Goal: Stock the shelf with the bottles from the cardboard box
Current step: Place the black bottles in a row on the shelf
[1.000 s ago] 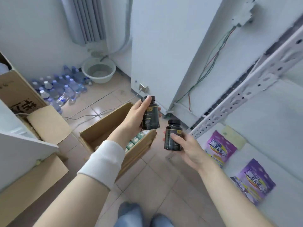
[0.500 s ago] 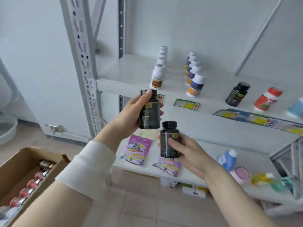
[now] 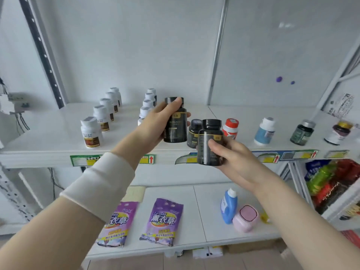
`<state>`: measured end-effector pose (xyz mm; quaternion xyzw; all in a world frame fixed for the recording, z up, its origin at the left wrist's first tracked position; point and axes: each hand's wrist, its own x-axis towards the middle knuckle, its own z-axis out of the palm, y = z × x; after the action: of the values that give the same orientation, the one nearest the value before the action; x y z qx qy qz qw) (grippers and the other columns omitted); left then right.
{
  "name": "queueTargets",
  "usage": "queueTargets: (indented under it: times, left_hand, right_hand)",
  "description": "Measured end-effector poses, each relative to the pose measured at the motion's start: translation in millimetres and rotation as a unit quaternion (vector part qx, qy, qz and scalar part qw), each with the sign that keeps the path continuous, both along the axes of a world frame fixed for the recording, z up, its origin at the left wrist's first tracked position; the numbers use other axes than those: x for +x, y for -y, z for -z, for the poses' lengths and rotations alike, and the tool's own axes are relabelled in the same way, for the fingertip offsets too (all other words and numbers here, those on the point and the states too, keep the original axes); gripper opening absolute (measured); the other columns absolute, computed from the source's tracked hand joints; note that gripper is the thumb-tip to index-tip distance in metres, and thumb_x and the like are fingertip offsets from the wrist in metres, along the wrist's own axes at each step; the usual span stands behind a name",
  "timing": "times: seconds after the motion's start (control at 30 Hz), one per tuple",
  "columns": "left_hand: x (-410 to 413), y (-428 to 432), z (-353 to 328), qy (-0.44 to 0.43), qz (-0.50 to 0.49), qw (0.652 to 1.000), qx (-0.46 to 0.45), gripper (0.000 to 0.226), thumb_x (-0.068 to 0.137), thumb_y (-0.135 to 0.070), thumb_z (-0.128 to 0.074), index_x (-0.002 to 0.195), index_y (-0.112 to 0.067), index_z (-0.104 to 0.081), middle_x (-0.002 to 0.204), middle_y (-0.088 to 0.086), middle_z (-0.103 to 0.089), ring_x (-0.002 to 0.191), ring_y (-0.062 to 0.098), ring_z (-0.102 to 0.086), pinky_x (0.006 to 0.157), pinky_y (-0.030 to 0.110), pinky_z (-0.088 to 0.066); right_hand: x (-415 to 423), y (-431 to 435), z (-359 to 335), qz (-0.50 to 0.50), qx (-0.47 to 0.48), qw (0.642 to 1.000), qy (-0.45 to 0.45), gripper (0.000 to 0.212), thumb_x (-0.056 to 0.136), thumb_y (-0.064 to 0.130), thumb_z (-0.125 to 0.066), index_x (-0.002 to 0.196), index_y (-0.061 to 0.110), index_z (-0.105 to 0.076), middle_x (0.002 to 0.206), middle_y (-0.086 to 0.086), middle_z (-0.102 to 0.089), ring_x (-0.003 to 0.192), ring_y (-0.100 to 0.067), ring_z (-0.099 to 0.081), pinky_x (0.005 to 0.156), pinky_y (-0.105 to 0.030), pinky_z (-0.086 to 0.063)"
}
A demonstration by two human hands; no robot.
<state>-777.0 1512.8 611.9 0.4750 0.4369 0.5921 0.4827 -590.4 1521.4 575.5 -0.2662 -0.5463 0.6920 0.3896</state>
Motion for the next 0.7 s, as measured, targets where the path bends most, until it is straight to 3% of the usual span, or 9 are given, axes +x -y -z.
queueTargets:
  times: [0.1,0.23,0.4,0.5,0.57,0.7]
  left_hand:
    - [1,-49,-10,-0.035,0.008,0.999,0.013,0.019,0.095,-0.035,-0.049,0.102,-0.018,-0.055,0.094,0.002,-0.069,0.085,0.019,-0.065,0.081,0.031,-0.055]
    - [-13,-124,-24,-0.114,-0.002,0.993,0.029,0.017,0.093,-0.039,-0.050,0.098,-0.023,-0.054,0.098,-0.001,-0.070,0.097,0.020,-0.063,0.097,0.039,-0.049]
    - [-41,-222,-36,-0.211,-0.011,0.977,0.011,0.034,0.091,-0.044,-0.053,0.111,-0.017,-0.056,0.116,0.006,-0.065,0.107,0.023,-0.061,0.095,0.037,-0.047]
    - [-56,-278,-34,-0.240,-0.013,0.971,0.000,0.035,0.089,-0.044,-0.056,0.112,-0.017,-0.058,0.112,0.005,-0.064,0.107,0.021,-0.060,0.096,0.034,-0.047]
    - [-66,-313,-28,-0.259,-0.020,0.966,-0.016,0.033,0.088,-0.042,-0.059,0.110,-0.017,-0.058,0.110,0.005,-0.064,0.108,0.022,-0.061,0.098,0.036,-0.047]
    - [-76,-367,-13,-0.354,-0.018,0.934,-0.050,0.028,0.087,-0.036,-0.062,0.107,-0.017,-0.055,0.105,0.005,-0.060,0.095,0.020,-0.058,0.083,0.030,-0.049]
  right_hand:
    - [3,-42,-16,0.011,0.024,1.000,-0.001,0.084,0.040,0.044,-0.089,0.111,0.010,-0.061,0.113,-0.011,-0.063,0.106,-0.020,-0.062,0.086,-0.032,-0.055]
    - [-6,-105,-41,0.028,0.058,0.997,0.050,0.060,0.061,0.030,-0.071,0.116,0.009,-0.057,0.125,-0.021,-0.057,0.110,-0.022,-0.057,0.100,-0.038,-0.046]
    - [-31,-192,-62,0.055,0.115,0.981,0.143,0.041,0.072,0.024,-0.065,0.111,0.014,-0.059,0.107,-0.003,-0.064,0.102,-0.018,-0.061,0.096,-0.036,-0.048]
    - [-42,-246,-60,0.074,0.135,0.968,0.200,0.029,0.079,0.016,-0.067,0.108,0.018,-0.060,0.102,0.002,-0.067,0.102,-0.016,-0.063,0.099,-0.037,-0.046]
    - [-50,-278,-55,0.075,0.138,0.959,0.236,0.034,0.078,0.014,-0.071,0.110,0.019,-0.059,0.105,0.002,-0.067,0.104,-0.015,-0.062,0.099,-0.035,-0.046]
    - [-69,-329,-33,0.071,0.132,0.940,0.306,0.052,0.073,0.012,-0.076,0.119,0.015,-0.052,0.114,0.000,-0.063,0.109,-0.016,-0.059,0.094,-0.031,-0.046]
